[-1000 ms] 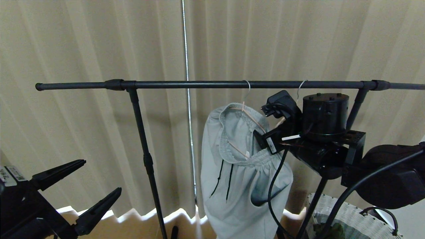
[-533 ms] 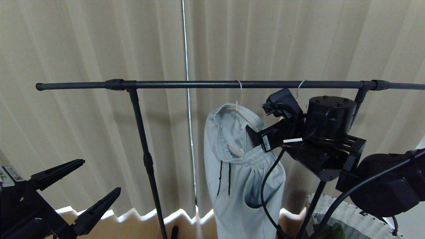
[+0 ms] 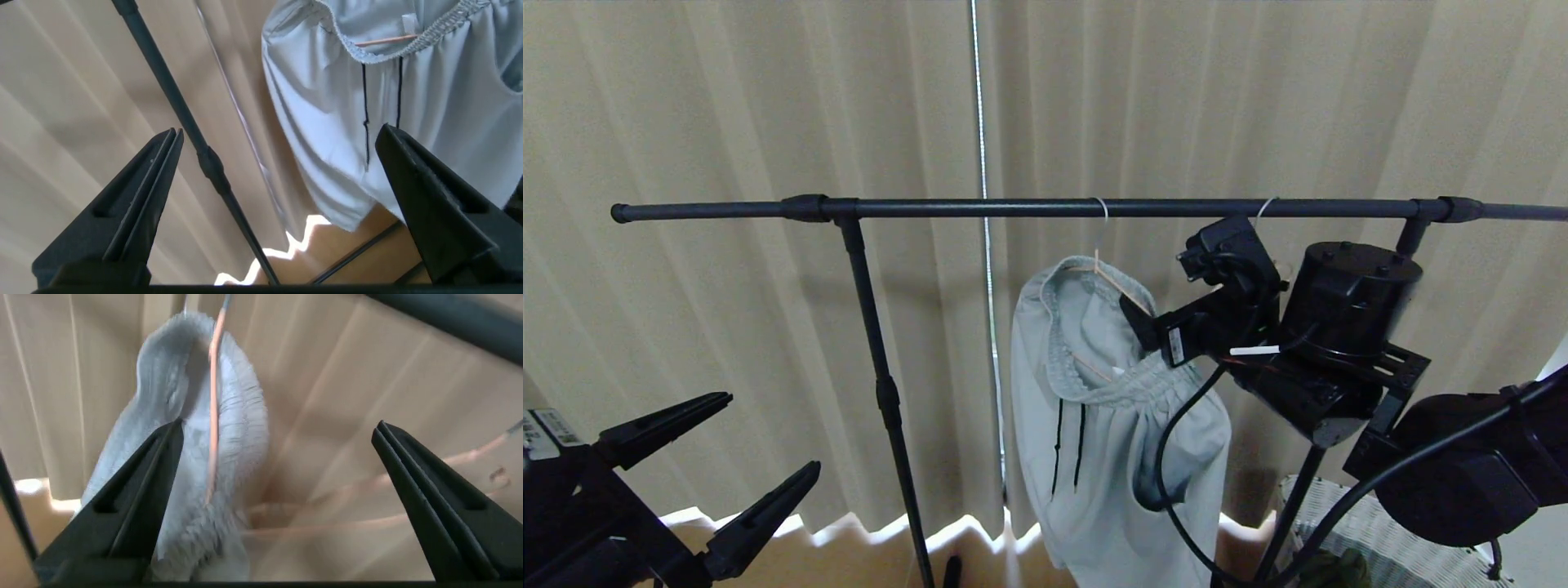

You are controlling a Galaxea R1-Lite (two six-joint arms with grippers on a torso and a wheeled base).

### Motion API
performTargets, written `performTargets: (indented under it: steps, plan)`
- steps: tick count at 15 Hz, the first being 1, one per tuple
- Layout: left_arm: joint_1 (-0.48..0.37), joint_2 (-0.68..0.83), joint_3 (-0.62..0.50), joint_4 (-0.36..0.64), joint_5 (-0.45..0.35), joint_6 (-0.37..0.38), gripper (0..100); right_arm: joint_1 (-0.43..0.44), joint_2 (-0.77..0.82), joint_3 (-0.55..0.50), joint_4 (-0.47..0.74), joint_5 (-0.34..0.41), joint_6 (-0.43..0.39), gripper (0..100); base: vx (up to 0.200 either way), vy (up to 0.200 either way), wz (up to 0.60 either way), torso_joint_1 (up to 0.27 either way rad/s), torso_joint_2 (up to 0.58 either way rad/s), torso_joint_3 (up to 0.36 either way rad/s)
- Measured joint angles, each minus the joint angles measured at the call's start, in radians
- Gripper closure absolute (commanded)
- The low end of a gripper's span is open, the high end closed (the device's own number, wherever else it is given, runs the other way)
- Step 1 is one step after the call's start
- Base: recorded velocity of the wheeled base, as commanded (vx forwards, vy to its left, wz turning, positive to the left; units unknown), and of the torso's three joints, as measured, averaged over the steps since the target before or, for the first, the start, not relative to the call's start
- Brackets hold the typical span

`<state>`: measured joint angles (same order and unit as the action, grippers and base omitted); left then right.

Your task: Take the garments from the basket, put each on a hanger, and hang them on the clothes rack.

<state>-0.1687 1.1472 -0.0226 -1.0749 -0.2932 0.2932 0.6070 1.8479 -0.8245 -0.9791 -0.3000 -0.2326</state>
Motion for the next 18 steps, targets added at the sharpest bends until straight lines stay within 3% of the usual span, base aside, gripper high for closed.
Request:
performTargets:
  steps: [7, 12, 15, 18]
  plan:
    - [0.002, 0.0, 0.001, 0.0, 0.0, 0.0, 0, -0.001, -0.013, 0.047, -0.125, 0.014, 0.014, 0, 0.0, 0.0, 0.0, 0.0, 0.0, 0.0]
    - [0.003, -0.011, 0.001, 0.0, 0.001, -0.001, 0, -0.003, -0.087, 0.108, -0.129, 0.013, 0.012, 0, 0.0, 0.0, 0.0, 0.0, 0.0, 0.0]
    - [0.003, -0.022, 0.007, 0.0, 0.002, 0.003, 0, -0.011, -0.2, 0.19, -0.097, 0.008, 0.009, 0, 0.0, 0.0, 0.0, 0.0, 0.0, 0.0]
    - [0.016, -0.052, 0.014, 0.005, 0.003, 0.0, 0, -0.097, -0.392, 0.303, 0.075, 0.004, 0.007, 0, 0.0, 0.0, 0.0, 0.0, 0.0, 0.0]
